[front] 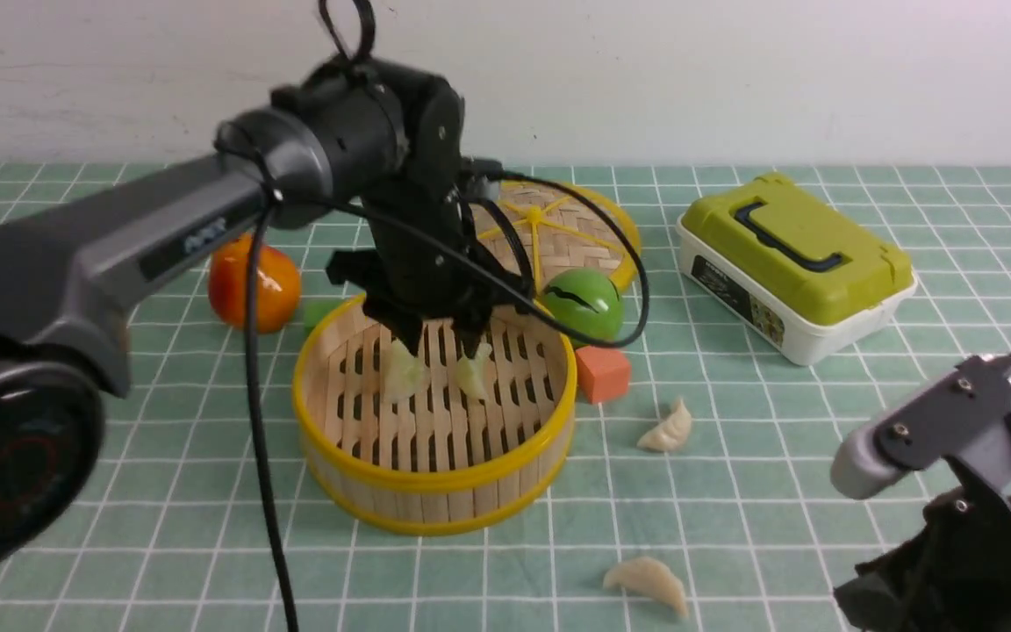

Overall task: Put the dumplings into the steamer on the table with the blue tablecloth.
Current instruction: 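Reach for and grasp a dumpling lying on the table beside the steamer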

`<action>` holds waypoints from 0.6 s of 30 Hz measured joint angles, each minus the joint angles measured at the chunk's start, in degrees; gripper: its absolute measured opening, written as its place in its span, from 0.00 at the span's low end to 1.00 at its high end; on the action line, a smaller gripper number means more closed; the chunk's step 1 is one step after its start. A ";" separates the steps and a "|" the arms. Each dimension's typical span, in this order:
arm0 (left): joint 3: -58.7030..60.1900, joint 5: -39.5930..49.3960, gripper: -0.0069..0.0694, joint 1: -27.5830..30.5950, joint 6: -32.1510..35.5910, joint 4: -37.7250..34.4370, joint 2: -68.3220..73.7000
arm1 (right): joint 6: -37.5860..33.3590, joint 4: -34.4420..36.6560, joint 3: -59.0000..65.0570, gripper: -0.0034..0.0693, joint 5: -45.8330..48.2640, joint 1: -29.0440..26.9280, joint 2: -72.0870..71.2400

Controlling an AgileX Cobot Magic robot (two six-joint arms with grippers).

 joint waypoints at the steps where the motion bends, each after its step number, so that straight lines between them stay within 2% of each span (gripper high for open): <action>1: 0.00 1.71 0.59 0.00 0.63 1.39 -2.15 | -2.51 2.17 -1.81 0.41 1.12 0.00 1.23; 4: -0.02 4.42 0.52 0.00 1.82 5.15 -9.94 | -9.24 8.00 -6.26 0.54 2.32 0.00 6.55; 6: 0.10 5.13 0.42 0.00 1.98 6.80 -17.58 | -14.10 12.31 -9.35 0.64 2.03 0.00 12.13; 8: 1.40 5.27 0.33 0.00 1.98 7.09 -23.72 | -17.70 15.00 -11.51 0.67 1.16 0.00 17.74; 11: 6.24 5.65 0.20 0.00 1.79 6.04 -33.90 | -22.35 16.92 -15.09 0.69 -0.95 0.00 25.89; 14: 14.38 5.60 0.09 0.00 1.39 4.96 -44.12 | -24.06 17.14 -18.13 0.68 -1.81 0.22 32.68; 16: 23.79 3.15 0.07 0.00 0.34 4.61 -53.09 | -24.29 16.74 -20.31 0.64 -2.01 0.78 36.75; 18: 33.48 -1.37 0.07 0.00 -1.08 4.93 -61.02 | -24.29 15.84 -21.91 0.55 -2.13 1.39 39.86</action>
